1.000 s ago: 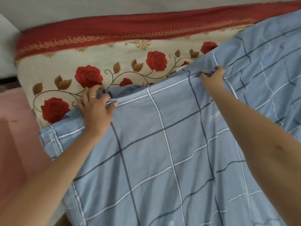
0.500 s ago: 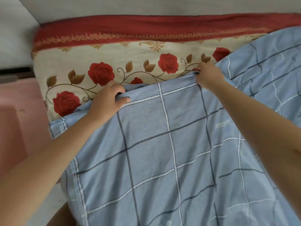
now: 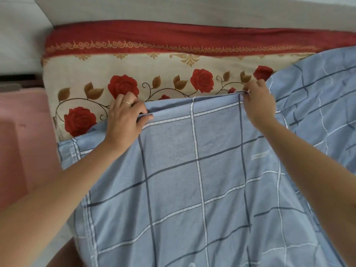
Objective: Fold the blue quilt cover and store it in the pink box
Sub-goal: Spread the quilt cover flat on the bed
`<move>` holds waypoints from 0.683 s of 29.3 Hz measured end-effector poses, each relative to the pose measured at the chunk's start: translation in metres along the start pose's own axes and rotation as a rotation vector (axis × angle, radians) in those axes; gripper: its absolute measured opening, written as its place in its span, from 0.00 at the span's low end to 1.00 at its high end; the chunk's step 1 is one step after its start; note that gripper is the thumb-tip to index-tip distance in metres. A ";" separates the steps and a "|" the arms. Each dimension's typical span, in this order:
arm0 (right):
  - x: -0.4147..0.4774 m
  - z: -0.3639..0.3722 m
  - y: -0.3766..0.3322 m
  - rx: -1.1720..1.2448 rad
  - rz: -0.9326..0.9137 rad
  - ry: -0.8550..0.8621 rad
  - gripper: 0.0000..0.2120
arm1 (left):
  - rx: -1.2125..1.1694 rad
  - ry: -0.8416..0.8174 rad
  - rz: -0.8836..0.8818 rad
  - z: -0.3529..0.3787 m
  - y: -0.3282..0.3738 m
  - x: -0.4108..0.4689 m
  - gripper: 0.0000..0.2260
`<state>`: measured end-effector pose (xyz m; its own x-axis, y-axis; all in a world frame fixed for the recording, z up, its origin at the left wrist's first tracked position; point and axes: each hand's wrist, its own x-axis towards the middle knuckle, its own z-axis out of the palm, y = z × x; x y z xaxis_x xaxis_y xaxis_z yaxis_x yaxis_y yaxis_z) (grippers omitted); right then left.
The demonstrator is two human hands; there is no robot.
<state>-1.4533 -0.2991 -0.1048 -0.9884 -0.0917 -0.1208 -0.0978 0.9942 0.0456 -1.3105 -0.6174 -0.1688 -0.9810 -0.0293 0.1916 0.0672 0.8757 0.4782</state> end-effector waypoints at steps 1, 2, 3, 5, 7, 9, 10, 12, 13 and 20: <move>0.000 0.001 -0.001 0.044 0.028 0.000 0.10 | 0.020 -0.025 -0.019 0.003 -0.003 0.002 0.10; 0.001 0.003 -0.003 0.093 0.045 -0.012 0.10 | 0.044 -0.053 -0.041 0.007 -0.005 0.003 0.10; 0.003 0.006 -0.006 0.149 0.065 -0.029 0.11 | 0.068 -0.077 -0.068 0.012 -0.006 0.004 0.10; 0.004 0.010 -0.015 0.258 0.130 -0.052 0.16 | 0.114 -0.116 -0.122 0.019 -0.008 0.005 0.10; 0.002 0.016 -0.024 0.268 0.160 -0.039 0.20 | 0.153 -0.125 -0.149 0.024 -0.008 0.003 0.11; -0.003 0.021 -0.027 0.134 0.092 -0.006 0.16 | 0.213 -0.106 -0.135 0.025 -0.008 0.001 0.11; -0.007 0.023 -0.026 0.073 0.043 -0.019 0.13 | 0.261 -0.088 -0.107 0.025 -0.008 -0.001 0.12; -0.012 0.028 -0.022 0.065 -0.034 -0.094 0.13 | 0.345 -0.043 -0.039 0.023 -0.009 -0.004 0.12; -0.014 0.029 -0.021 0.074 -0.062 -0.119 0.14 | 0.362 -0.026 -0.012 0.021 -0.010 -0.006 0.12; -0.016 0.023 -0.044 -0.007 -0.298 -0.213 0.14 | 0.260 -0.062 0.120 -0.006 -0.017 -0.022 0.11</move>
<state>-1.4302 -0.3399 -0.1279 -0.8702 -0.3628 -0.3333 -0.3795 0.9251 -0.0163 -1.2891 -0.6342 -0.1756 -0.9787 0.1049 0.1767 0.1429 0.9654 0.2181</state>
